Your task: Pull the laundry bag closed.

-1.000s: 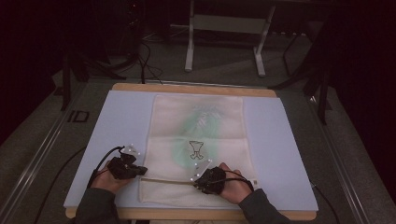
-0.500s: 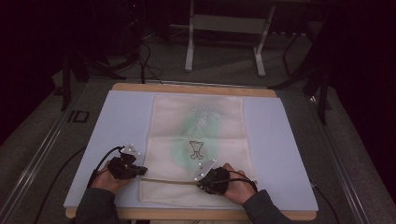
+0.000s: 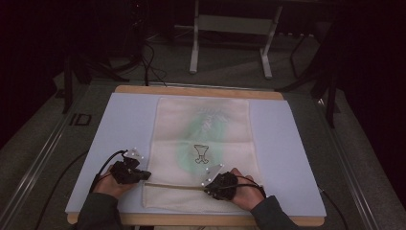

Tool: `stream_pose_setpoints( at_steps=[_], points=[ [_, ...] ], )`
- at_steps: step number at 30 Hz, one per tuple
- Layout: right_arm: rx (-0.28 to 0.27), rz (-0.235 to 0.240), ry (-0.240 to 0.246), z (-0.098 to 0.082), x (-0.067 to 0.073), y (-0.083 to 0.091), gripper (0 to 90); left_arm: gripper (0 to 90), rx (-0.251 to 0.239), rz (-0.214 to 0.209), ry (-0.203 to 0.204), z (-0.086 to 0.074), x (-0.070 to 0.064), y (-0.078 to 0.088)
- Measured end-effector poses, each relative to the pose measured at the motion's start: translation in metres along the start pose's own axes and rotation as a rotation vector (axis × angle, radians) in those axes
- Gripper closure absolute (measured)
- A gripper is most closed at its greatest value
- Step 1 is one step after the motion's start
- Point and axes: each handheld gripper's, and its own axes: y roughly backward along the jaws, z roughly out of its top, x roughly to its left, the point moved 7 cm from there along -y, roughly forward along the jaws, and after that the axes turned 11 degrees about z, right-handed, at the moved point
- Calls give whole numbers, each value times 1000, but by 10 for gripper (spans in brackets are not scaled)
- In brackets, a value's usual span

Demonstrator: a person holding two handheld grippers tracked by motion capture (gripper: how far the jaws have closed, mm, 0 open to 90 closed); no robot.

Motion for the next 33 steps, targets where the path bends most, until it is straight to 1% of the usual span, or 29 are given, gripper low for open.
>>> stream_pose_setpoints(
  at_steps=[3,9,23,24,31,33],
  points=[
    [-1,-2,4,-1,-1,1,824,898,1,1,-1,0,0,0],
    [-2,0,-14,-7,-1,4,824,898,2,1,-1,0,0,0],
    [-4,-8,-27,-17,-3,9,823,897,1,1,-2,0,0,0],
    [-4,-9,-35,-18,-3,10,824,898,1,1,-2,0,0,0],
    [-9,-12,-48,-25,-3,13,824,898,3,2,-1,0,0,0],
    [-11,-16,-43,-26,-4,14,824,898,2,0,0,0,0,0]
  ],
)
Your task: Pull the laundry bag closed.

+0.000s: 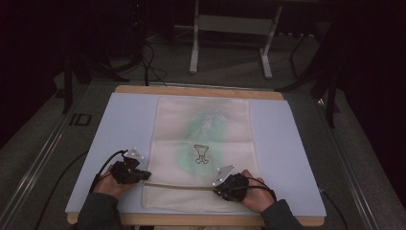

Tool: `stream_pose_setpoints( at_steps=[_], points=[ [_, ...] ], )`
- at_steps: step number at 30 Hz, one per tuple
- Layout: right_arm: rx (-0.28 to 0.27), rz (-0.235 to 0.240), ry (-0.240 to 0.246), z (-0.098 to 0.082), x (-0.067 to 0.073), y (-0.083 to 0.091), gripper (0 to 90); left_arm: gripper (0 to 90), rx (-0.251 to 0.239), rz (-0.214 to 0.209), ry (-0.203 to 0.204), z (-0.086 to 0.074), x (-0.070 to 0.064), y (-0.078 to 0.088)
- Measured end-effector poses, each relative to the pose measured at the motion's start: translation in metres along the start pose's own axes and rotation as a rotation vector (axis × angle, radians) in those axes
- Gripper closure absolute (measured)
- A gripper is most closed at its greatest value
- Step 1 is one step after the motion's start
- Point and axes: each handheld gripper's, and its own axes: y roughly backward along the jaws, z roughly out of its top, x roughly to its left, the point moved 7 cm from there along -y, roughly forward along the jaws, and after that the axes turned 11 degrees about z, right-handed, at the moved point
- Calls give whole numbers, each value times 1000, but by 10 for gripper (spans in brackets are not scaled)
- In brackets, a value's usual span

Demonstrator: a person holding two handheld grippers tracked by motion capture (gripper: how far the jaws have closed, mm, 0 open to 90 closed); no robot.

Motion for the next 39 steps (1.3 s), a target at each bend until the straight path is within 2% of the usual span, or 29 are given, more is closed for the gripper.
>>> stream_pose_setpoints(
  at_steps=[11,39],
  points=[
    [-6,7,-13,-4,0,2,824,898,1,1,-1,0,0,0],
    [-7,-8,-59,-23,-3,13,824,897,4,1,0,0,0,0]
  ],
)
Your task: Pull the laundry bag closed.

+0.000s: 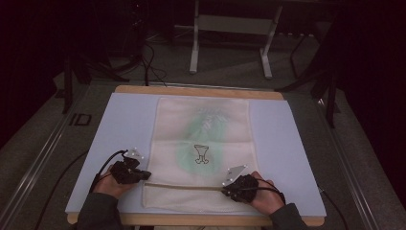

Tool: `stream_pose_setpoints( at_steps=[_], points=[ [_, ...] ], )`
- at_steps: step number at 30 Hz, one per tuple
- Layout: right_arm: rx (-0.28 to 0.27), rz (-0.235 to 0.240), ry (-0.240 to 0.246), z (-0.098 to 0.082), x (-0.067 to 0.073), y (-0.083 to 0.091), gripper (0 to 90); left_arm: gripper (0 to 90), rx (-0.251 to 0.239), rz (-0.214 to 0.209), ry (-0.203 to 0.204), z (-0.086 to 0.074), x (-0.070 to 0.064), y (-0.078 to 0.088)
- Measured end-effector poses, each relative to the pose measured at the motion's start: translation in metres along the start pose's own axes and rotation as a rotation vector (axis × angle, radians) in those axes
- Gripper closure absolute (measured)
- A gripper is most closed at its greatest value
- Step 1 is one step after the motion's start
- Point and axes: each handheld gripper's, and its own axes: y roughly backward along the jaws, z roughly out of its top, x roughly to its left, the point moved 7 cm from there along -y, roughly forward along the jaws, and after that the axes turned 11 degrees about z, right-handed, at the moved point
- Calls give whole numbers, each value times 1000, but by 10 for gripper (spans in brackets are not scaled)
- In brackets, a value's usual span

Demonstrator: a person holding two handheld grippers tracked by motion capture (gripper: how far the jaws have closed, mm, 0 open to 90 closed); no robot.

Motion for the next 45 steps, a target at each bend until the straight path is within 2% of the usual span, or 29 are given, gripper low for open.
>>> stream_pose_setpoints(
  at_steps=[24,45],
  points=[
    [-21,-9,-42,-16,-6,8,824,898,0,0,-2,0,0,0],
    [-7,-30,-54,-29,-10,17,824,897,1,-2,-3,0,0,0]
  ],
)
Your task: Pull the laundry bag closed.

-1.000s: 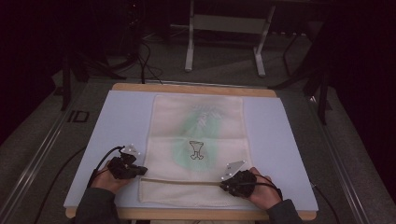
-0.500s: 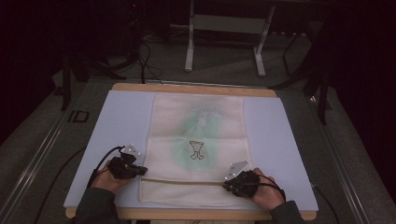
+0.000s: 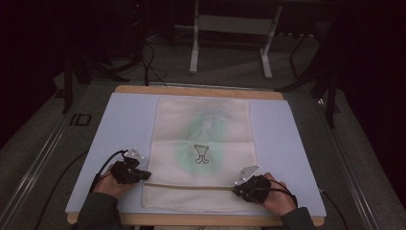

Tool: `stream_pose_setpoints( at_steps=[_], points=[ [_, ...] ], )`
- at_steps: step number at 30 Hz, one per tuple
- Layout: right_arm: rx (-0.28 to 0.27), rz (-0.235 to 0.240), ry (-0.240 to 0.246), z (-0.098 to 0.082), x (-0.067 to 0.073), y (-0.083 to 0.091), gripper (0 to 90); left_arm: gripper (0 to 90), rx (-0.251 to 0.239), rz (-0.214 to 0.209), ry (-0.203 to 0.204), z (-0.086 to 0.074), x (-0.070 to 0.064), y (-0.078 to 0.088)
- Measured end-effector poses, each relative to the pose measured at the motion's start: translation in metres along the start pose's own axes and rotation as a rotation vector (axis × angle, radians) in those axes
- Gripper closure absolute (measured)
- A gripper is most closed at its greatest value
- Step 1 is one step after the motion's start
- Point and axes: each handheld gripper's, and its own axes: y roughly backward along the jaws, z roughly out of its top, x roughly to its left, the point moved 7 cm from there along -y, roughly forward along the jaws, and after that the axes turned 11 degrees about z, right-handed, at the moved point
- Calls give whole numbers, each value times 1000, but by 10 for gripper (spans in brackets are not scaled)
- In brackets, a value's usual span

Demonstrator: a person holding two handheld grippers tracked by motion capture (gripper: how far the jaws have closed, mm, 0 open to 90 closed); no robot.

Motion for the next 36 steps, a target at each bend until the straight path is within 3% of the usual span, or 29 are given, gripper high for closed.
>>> stream_pose_setpoints(
  at_steps=[36],
  points=[
    [-36,-32,-75,-27,-13,24,824,898,-1,0,0,0,0,0]
  ],
)
